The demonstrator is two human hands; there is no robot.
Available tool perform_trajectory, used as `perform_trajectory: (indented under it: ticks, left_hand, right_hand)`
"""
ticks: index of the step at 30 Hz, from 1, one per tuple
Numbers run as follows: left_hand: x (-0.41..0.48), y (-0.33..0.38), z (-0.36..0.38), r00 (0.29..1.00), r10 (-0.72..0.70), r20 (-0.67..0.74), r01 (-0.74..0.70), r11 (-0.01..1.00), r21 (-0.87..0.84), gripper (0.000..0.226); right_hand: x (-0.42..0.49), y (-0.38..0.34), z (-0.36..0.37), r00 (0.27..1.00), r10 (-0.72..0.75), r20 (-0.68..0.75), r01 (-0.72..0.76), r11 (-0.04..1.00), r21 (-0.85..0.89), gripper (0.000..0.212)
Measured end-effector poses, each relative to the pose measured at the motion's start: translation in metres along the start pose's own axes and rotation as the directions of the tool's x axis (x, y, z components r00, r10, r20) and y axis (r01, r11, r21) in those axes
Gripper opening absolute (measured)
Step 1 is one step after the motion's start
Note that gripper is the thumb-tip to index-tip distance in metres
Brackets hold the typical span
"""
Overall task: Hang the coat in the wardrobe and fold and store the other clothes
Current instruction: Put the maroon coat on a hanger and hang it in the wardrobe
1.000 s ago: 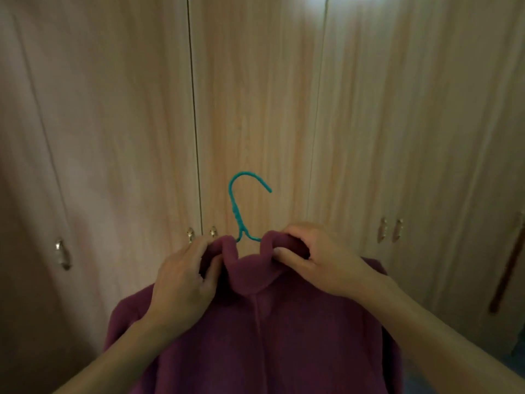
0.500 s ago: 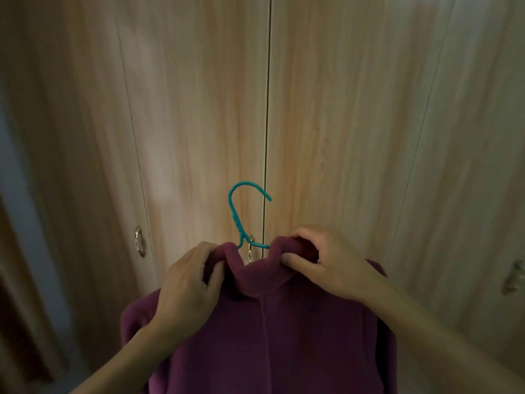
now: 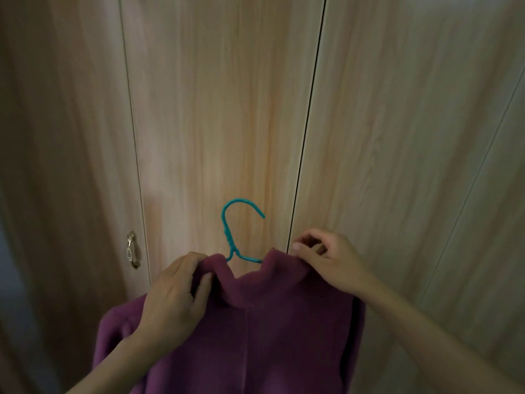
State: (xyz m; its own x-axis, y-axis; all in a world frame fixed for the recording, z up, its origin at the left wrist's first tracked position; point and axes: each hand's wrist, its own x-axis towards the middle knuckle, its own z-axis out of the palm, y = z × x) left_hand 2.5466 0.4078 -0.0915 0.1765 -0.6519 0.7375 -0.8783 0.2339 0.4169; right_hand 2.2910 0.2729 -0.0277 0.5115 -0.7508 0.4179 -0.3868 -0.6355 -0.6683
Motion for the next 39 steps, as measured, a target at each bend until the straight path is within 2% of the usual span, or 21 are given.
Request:
perform_trajectory:
  ticks: [5, 8, 10, 13, 17, 21, 26, 30, 34, 39]
  left_hand:
    - [0.001, -0.025, 0.015, 0.998, 0.025, 0.056, -0.024, 0.999, -0.024, 0.024]
    - [0.004, -0.039, 0.022, 0.996, 0.032, 0.081, -0.029, 0.999, -0.037, 0.024]
    - [0.004, -0.045, 0.026, 0.996, 0.03, 0.087, -0.026, 0.999, -0.045, 0.023]
    - [0.003, -0.053, 0.03, 0.995, 0.056, 0.086, -0.052, 0.997, -0.055, 0.019]
    - [0.001, -0.061, 0.031, 0.994, 0.069, 0.085, -0.063, 0.996, -0.066, 0.02]
    - [-0.001, -0.068, 0.035, 0.993, 0.063, 0.104, -0.054, 0.995, -0.081, 0.02]
    - [-0.009, -0.069, 0.036, 0.992, 0.062, 0.112, -0.051, 0.994, -0.094, 0.017]
    - [-0.017, -0.068, 0.033, 0.993, 0.047, 0.109, -0.037, 0.995, -0.095, 0.018]
    - [-0.025, -0.067, 0.029, 0.992, 0.053, 0.113, -0.044, 0.995, -0.085, 0.02]
    - [-0.038, -0.053, 0.018, 0.986, 0.104, 0.131, -0.097, 0.994, -0.058, 0.021]
  right_hand:
    - [0.035, 0.059, 0.026, 0.98, 0.193, -0.041, -0.196, 0.976, -0.097, 0.019]
    - [0.052, 0.091, 0.039, 0.933, 0.357, 0.035, -0.354, 0.933, -0.063, 0.025]
    - [0.062, 0.107, 0.045, 0.912, 0.406, 0.061, -0.401, 0.912, -0.086, 0.036]
    - [0.073, 0.13, 0.055, 0.895, 0.439, 0.073, -0.431, 0.896, -0.108, 0.061]
    - [0.074, 0.139, 0.068, 0.904, 0.424, 0.055, -0.414, 0.9, -0.135, 0.047]
    - [0.074, 0.143, 0.07, 0.889, 0.437, 0.138, -0.418, 0.897, -0.145, 0.055]
    - [0.063, 0.141, 0.077, 0.863, 0.473, 0.175, -0.469, 0.881, -0.067, 0.054]
    - [0.05, 0.144, 0.081, 0.861, 0.502, 0.081, -0.507, 0.86, 0.055, 0.07]
    - [0.035, 0.154, 0.083, 0.872, 0.487, 0.055, -0.49, 0.869, 0.072, 0.078]
    - [-0.003, 0.125, 0.075, 0.858, 0.514, -0.028, -0.512, 0.857, 0.053, 0.063]
